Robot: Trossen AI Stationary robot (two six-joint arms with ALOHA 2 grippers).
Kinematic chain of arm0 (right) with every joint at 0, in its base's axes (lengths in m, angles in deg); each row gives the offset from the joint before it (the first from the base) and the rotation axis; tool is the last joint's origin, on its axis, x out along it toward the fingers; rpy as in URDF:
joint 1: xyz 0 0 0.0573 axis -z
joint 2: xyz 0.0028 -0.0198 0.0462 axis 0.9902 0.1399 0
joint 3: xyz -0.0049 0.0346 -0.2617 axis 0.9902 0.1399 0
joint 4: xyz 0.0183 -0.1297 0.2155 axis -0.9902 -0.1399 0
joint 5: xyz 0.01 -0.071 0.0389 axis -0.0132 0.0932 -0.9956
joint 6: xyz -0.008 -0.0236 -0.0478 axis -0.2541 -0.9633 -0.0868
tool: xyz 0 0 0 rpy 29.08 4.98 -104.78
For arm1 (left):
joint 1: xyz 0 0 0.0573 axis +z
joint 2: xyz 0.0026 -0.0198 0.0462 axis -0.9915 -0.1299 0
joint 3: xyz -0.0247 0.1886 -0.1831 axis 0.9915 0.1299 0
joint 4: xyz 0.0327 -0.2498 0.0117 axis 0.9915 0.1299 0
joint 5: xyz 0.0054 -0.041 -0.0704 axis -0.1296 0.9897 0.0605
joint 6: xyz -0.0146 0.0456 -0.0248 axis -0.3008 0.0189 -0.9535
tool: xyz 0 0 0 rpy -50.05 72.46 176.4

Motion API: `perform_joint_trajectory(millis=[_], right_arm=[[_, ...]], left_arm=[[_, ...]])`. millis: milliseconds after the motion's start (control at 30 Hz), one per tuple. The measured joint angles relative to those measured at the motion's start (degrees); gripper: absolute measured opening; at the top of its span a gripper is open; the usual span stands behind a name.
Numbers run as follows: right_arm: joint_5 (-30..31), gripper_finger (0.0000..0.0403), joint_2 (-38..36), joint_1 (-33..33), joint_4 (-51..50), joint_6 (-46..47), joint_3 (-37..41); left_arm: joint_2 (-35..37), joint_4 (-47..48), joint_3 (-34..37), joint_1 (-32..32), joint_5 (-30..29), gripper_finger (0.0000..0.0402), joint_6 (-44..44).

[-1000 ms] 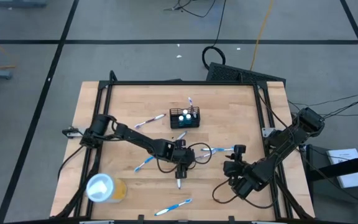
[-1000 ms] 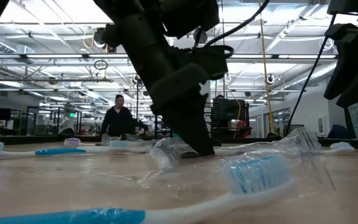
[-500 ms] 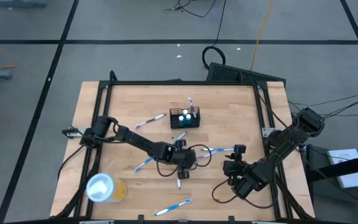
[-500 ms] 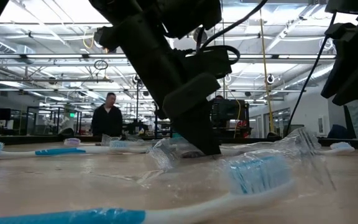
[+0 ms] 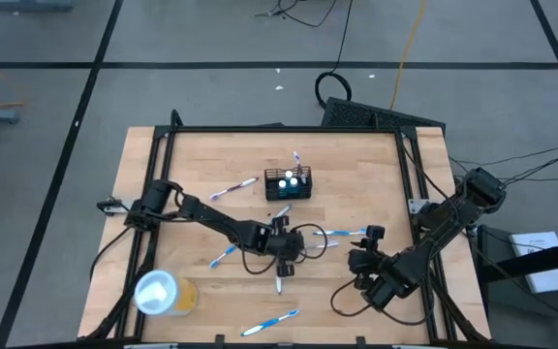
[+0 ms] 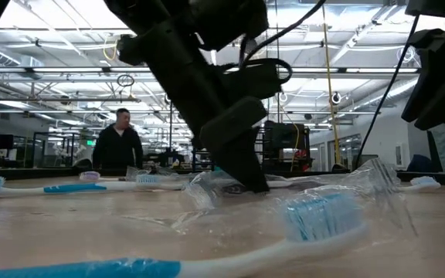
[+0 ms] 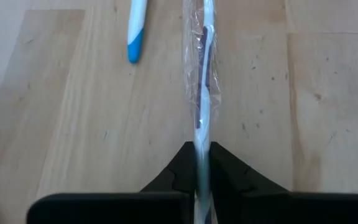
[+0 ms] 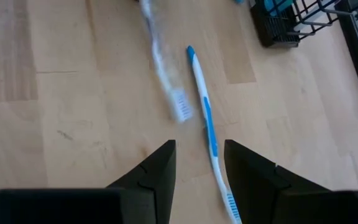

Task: Pick & Place toothbrushing station
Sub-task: Put the purple toothbrush into the black organizer

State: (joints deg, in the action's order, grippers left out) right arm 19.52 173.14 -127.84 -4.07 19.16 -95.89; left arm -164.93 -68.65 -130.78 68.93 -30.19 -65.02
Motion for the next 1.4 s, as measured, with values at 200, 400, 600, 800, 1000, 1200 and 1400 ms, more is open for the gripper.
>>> perform_joint_trajectory(millis=[200, 400, 600, 800, 1000, 1200, 1400], right_arm=[[2.2, 0.0128, 0.0, -1.1, 0.0, 2.3, 0.2], [4.3, 0.0128, 0.0, -1.6, 3.0, 4.4, 3.1], [9.7, 0.0128, 0.0, -1.5, 11.8, 4.1, 7.8], [25.2, 0.0128, -2.0, -1.4, 28.3, -4.5, 10.7], [29.0, 0.0128, -6.9, 3.1, 66.5, -31.2, 17.7], [-9.7, 0.0121, -6.8, 14.8, 128.1, -52.4, 33.3], [-27.5, 0.0112, -6.4, 26.4, 133.1, -49.4, 35.5]], left_arm=[[5.6, -3.6, 7.4, -0.8, -5.6, 0.0024, -1.5], [15.8, -24.2, 21.7, -2.9, -9.7, 0.0024, -1.8], [23.5, -50.0, 36.3, -6.0, -13.5, 0.0024, 2.2], [23.6, -72.7, 46.3, -8.2, -15.4, 0.0024, 7.0], [23.5, -84.2, 51.1, -9.6, -16.0, 0.0024, 10.6], [23.5, -85.2, 51.6, -9.9, -15.7, 0.0024, 12.4], [23.5, -86.6, 51.6, -9.9, -15.6, 0.0024, 13.6]])
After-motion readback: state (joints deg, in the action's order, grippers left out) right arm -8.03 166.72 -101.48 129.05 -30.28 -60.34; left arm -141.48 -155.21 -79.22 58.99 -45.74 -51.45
